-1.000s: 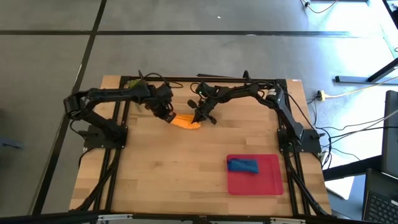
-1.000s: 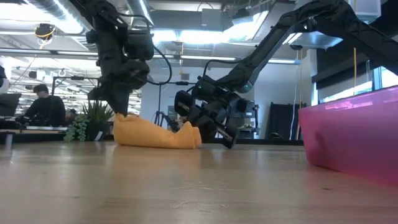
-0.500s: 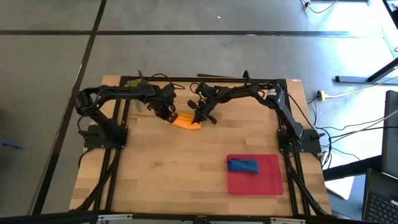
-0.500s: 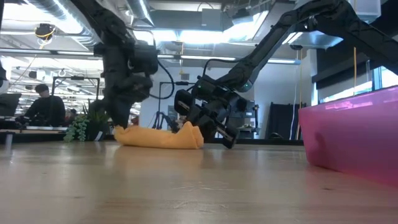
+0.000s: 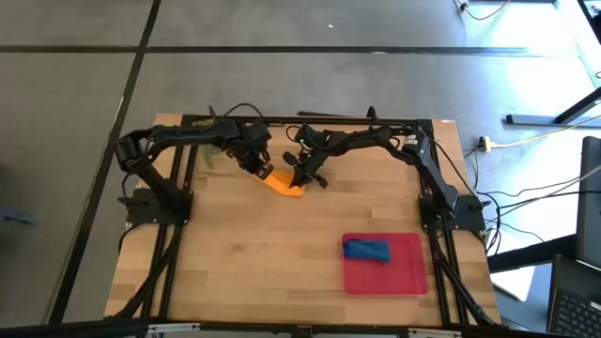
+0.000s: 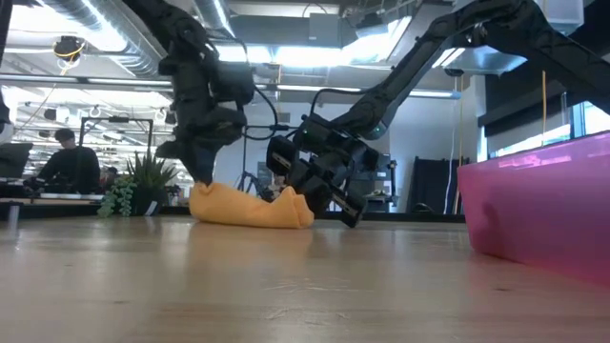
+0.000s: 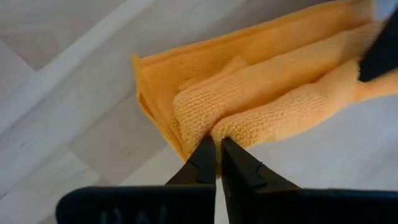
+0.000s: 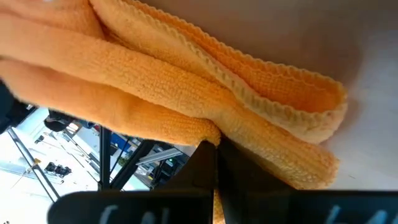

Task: Roll microfiber towels into tight, uniform cylinder then place into a basket
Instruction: Roll the orange microfiber towel

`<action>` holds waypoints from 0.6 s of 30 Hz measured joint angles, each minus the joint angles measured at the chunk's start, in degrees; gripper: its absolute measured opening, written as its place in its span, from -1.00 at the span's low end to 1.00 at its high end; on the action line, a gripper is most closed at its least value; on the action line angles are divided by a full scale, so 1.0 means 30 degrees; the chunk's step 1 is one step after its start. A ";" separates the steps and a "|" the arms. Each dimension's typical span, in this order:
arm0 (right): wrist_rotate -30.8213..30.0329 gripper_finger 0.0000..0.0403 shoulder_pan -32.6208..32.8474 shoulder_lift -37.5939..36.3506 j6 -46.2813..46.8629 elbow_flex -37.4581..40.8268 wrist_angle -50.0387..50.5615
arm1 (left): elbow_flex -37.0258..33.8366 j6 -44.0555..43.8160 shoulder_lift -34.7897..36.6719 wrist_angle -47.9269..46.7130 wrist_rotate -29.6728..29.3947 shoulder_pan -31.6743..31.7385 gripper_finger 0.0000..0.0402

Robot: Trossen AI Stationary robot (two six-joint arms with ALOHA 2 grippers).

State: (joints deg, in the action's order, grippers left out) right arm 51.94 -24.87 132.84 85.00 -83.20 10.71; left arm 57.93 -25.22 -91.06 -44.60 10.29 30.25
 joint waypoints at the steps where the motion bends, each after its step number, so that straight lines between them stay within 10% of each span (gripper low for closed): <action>1: -0.0010 -0.96 0.0035 0.0000 -0.0054 0.0000 0.0027 | 0.0000 -0.0032 -0.0163 0.0048 0.0041 0.0077 -1.00; 18: -0.0143 -0.96 0.0439 -0.0029 -0.0743 -0.0022 0.0346 | 0.0131 0.0032 -0.1329 0.2606 -0.0660 0.0313 -1.00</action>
State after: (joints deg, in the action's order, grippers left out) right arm 51.51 -23.55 132.75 82.77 -83.26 11.75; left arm 58.32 -25.12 -95.04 -36.78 8.31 31.19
